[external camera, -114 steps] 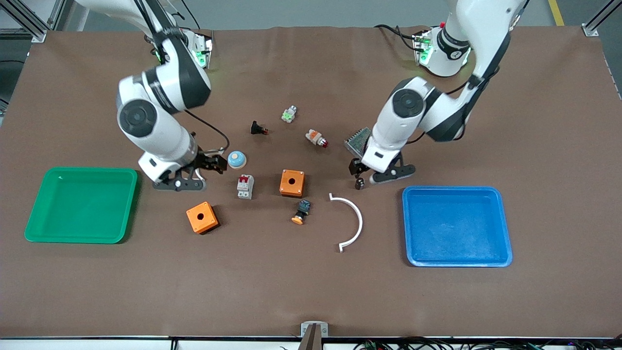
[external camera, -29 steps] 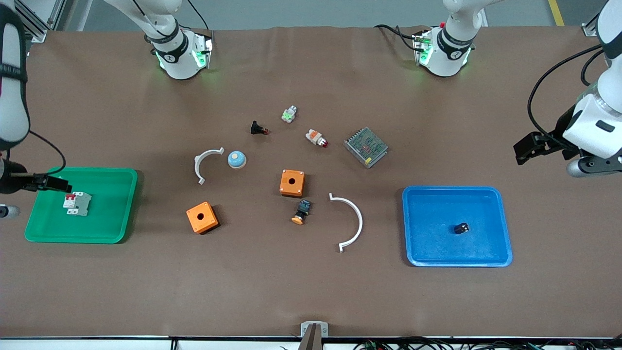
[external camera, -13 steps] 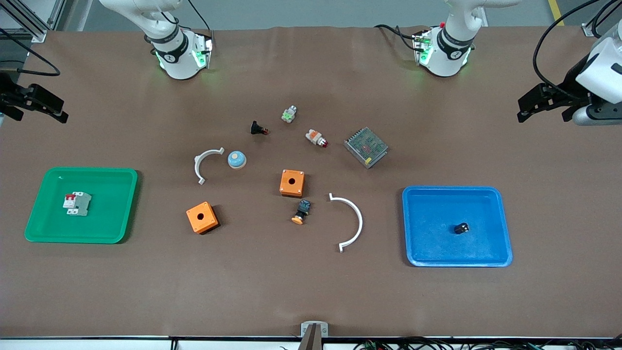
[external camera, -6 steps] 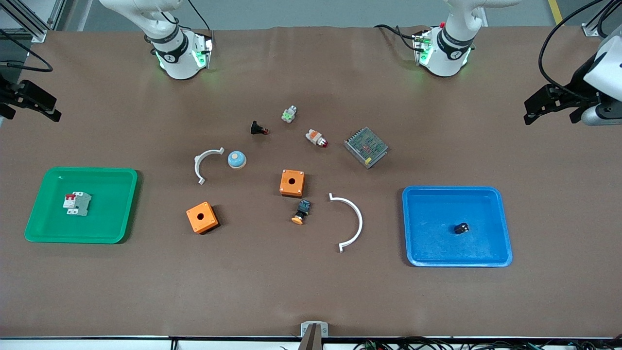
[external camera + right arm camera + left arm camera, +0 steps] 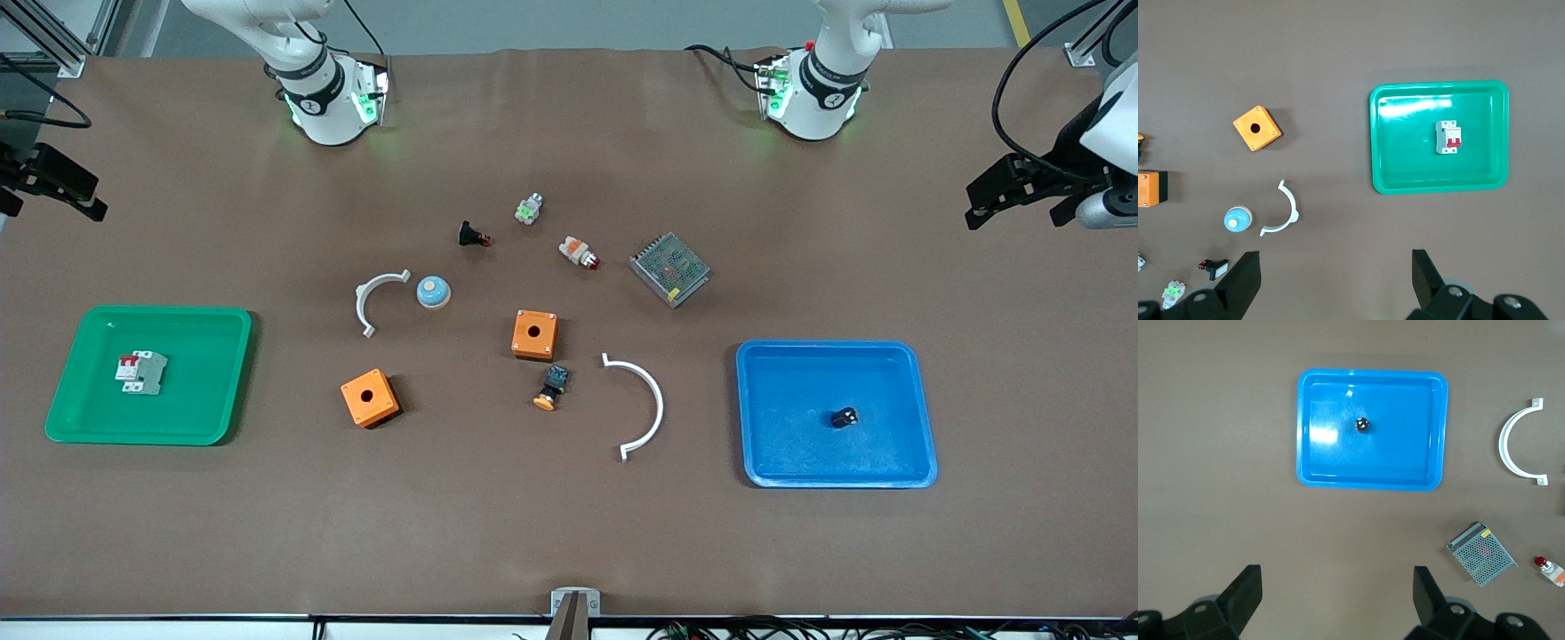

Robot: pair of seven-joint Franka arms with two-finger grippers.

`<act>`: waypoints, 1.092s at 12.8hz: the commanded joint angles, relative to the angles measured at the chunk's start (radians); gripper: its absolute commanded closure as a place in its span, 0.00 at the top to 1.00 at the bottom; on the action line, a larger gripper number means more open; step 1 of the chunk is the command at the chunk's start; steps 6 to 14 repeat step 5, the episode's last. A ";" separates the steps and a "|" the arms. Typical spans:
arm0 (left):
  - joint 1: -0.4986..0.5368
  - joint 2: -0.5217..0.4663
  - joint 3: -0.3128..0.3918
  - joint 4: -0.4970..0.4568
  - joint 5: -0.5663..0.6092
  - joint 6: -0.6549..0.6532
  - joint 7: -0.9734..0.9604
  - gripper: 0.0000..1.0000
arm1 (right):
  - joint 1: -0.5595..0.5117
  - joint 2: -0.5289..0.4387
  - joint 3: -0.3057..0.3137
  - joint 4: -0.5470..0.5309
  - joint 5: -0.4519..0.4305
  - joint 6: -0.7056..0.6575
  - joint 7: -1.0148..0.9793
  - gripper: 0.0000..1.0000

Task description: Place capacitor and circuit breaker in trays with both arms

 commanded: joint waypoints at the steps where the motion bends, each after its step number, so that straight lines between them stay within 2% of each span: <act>1: -0.002 0.012 0.006 0.027 0.018 -0.024 0.022 1.00 | -0.004 0.009 -0.001 0.025 0.010 -0.010 0.010 1.00; 14: -0.005 0.018 0.004 0.027 0.017 -0.032 0.021 1.00 | -0.001 0.014 0.000 0.025 0.018 -0.010 0.010 1.00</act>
